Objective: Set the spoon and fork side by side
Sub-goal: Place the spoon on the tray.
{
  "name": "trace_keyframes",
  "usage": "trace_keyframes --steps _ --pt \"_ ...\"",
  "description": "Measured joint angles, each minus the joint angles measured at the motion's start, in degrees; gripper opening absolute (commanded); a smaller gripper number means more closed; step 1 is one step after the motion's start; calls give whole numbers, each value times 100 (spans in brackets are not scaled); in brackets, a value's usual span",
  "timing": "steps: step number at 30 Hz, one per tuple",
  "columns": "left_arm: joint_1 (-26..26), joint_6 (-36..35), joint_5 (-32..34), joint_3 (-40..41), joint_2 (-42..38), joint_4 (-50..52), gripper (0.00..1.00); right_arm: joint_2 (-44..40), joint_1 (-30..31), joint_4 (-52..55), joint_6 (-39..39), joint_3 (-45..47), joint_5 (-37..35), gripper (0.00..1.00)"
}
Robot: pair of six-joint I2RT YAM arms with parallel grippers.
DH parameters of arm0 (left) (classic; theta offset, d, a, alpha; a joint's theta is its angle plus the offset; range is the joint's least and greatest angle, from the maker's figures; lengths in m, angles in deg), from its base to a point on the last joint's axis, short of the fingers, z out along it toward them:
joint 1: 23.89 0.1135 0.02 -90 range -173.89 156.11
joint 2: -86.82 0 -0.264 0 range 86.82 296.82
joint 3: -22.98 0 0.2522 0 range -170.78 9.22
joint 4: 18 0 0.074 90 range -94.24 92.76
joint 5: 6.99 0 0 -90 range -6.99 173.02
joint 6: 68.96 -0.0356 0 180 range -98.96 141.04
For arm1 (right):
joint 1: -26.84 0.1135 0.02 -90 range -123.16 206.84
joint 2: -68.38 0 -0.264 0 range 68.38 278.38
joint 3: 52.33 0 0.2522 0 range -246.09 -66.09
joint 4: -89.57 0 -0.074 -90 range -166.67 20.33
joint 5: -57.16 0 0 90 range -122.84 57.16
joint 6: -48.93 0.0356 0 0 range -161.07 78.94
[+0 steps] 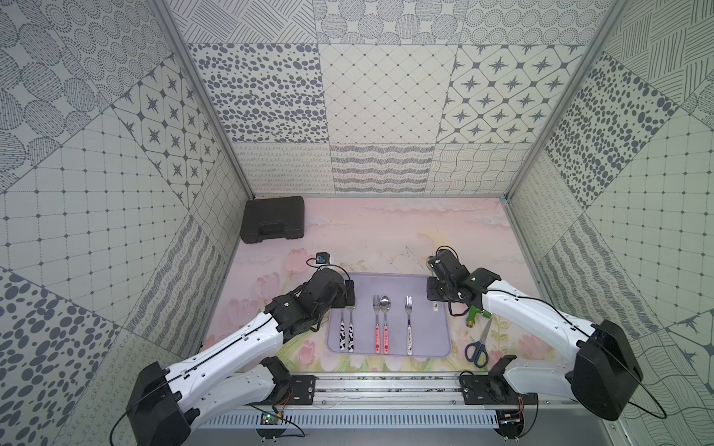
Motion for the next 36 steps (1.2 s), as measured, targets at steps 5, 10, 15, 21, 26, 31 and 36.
trace_keyframes --steps 5,10,15,21,26,31,36 --pt "0 2 0 20 -11 0 99 -367 249 -55 352 529 -17 0" --pt "0 4 4 26 -35 0 99 -435 586 -120 684 820 -37 0" --pt "0 15 4 26 -39 0 99 -435 898 -210 990 962 -42 0" --pt "0 17 4 31 -39 0 99 -435 1283 -299 1419 1193 -63 0" --pt "0 17 4 31 -39 0 99 -435 1582 -358 1781 1344 -94 0" --pt "0 17 4 31 -39 0 99 -400 1860 -439 2114 1462 -103 0" --pt "2 17 4 31 -39 0 99 -260 2035 -511 2330 1462 -114 0"
